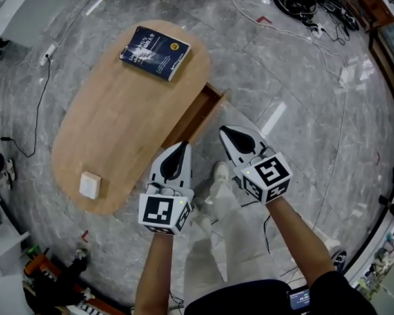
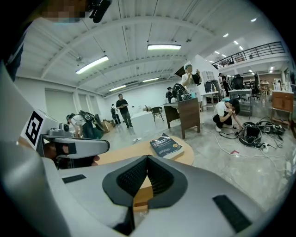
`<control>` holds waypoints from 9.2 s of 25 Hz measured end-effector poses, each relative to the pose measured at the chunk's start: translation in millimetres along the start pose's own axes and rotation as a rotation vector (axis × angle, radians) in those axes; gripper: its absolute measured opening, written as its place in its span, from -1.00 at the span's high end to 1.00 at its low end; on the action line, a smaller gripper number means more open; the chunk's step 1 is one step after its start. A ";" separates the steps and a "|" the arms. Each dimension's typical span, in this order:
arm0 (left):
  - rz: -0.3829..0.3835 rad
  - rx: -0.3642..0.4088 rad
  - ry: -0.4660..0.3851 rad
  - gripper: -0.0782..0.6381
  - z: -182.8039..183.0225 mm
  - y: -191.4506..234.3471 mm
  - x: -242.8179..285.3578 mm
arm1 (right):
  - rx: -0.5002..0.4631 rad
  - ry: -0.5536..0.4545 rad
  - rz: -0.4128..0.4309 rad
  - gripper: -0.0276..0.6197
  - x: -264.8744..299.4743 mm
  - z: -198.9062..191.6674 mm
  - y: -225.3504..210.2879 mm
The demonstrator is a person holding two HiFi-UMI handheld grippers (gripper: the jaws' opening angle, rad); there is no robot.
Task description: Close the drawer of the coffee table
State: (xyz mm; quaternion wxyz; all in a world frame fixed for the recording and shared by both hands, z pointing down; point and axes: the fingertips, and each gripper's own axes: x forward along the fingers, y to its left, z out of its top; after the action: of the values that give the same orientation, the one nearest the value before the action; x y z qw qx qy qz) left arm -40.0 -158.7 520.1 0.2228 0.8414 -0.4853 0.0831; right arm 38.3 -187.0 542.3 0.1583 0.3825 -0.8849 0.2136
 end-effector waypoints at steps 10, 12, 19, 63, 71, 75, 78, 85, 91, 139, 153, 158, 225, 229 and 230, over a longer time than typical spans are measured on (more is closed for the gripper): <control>-0.006 -0.014 0.016 0.79 -20.5 7.0 12.9 | 0.034 0.032 -0.014 0.88 11.5 -30.6 -12.2; -0.007 -0.016 0.019 0.79 -25.1 8.2 15.7 | 0.037 0.039 -0.012 0.88 13.8 -36.5 -12.4; -0.005 -0.020 0.025 0.79 -37.6 12.9 19.0 | 0.054 0.055 -0.008 0.88 21.0 -54.0 -12.2; -0.007 -0.003 0.079 0.79 -92.2 44.6 49.9 | 0.065 0.092 0.009 0.88 70.1 -134.6 -14.7; 0.003 0.000 0.086 0.79 -103.0 52.1 46.1 | 0.057 0.125 0.025 0.88 82.2 -152.3 -15.0; 0.004 0.000 0.089 0.79 -106.1 58.6 47.9 | 0.048 0.137 0.027 0.88 89.9 -159.6 -17.5; 0.009 0.000 0.091 0.79 -110.0 62.6 48.5 | 0.040 0.150 0.026 0.88 94.5 -166.6 -18.7; 0.015 -0.003 0.104 0.79 -121.6 66.4 50.6 | 0.040 0.176 0.020 0.88 103.1 -179.6 -26.3; 0.019 -0.010 0.114 0.79 -131.0 72.2 53.5 | -0.006 0.217 0.011 0.88 113.2 -195.1 -32.8; 0.092 -0.056 0.171 0.79 -176.8 94.9 37.5 | -0.235 0.499 0.021 0.88 159.4 -304.6 -55.8; 0.131 -0.065 0.179 0.79 -183.9 103.4 34.4 | -0.258 0.511 0.012 0.88 165.9 -299.0 -51.3; 0.130 -0.068 0.172 0.79 -182.1 102.2 37.9 | -0.252 0.472 0.028 0.88 169.3 -288.7 -49.4; 0.220 -0.151 0.182 0.79 -205.0 132.3 20.8 | -0.282 0.443 0.062 0.88 255.1 -243.2 -33.7; 0.222 -0.157 0.186 0.79 -208.3 134.6 19.2 | -0.281 0.438 0.059 0.88 257.1 -243.3 -33.3; 0.223 -0.157 0.186 0.79 -208.7 135.0 18.9 | -0.280 0.435 0.058 0.88 257.3 -243.2 -33.6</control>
State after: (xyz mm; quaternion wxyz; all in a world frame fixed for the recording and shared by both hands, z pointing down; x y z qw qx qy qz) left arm -129.6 -136.4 751.7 0.3215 0.7510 -0.5578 0.1468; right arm -77.4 -243.0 873.8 0.3899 0.2765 -0.8616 0.1708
